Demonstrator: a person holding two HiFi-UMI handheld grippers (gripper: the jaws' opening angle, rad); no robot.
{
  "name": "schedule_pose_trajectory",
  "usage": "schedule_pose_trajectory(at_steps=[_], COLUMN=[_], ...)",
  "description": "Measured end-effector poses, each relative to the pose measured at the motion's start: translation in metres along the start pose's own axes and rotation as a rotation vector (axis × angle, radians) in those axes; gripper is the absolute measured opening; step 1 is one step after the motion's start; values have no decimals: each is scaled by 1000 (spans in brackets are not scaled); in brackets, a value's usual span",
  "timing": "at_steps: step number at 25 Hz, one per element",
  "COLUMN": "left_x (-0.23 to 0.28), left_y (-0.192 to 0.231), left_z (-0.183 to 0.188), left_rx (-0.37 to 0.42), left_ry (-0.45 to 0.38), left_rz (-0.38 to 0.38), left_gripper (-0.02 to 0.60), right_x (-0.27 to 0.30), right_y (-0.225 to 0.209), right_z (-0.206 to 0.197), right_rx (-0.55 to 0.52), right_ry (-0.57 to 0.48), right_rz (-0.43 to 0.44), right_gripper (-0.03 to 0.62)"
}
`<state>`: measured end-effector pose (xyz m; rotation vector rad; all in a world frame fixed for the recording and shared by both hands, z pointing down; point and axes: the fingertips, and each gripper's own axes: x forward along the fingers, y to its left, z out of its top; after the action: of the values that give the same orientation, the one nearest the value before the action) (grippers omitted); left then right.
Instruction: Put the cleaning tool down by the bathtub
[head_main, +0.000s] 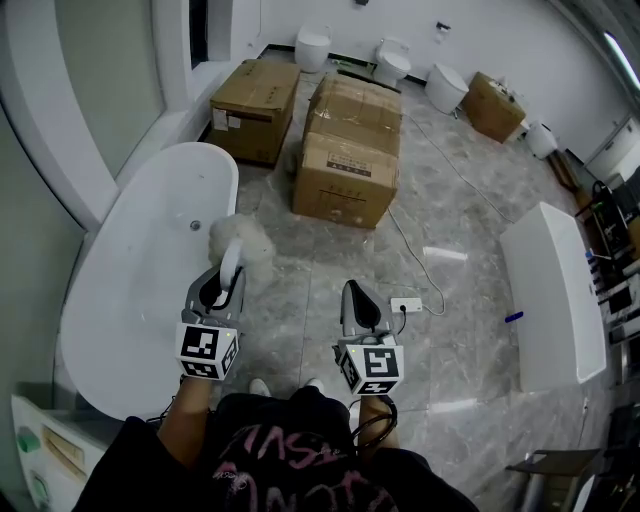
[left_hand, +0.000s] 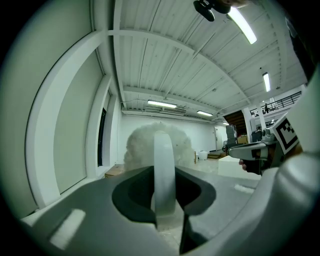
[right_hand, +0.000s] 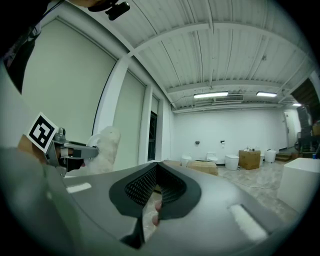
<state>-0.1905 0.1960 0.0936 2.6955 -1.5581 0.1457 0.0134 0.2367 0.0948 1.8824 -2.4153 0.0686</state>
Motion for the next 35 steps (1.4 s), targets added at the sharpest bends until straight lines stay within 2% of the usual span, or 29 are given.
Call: schedule_pose_trajectory(at_steps=[12,17,25,35], left_x=[9,26,82,196], left_y=[4,1,0,-5], left_z=[-27,-38,-63,-108], left_rx=[-20,-18,-26,-8], left_ry=[53,85,171,320], left_rz=[-30,-35,-16,23], left_gripper=[84,84,84,84], right_x=[7,21,66,161], right_y=[6,-6,-50,-135], right_z=[-35,-46,-75,-125], right_rx=[-23,-8,45,106], right_ry=[92,113,171,265], right_rz=[-3,-1,10,74], right_gripper=[21,21,21,21])
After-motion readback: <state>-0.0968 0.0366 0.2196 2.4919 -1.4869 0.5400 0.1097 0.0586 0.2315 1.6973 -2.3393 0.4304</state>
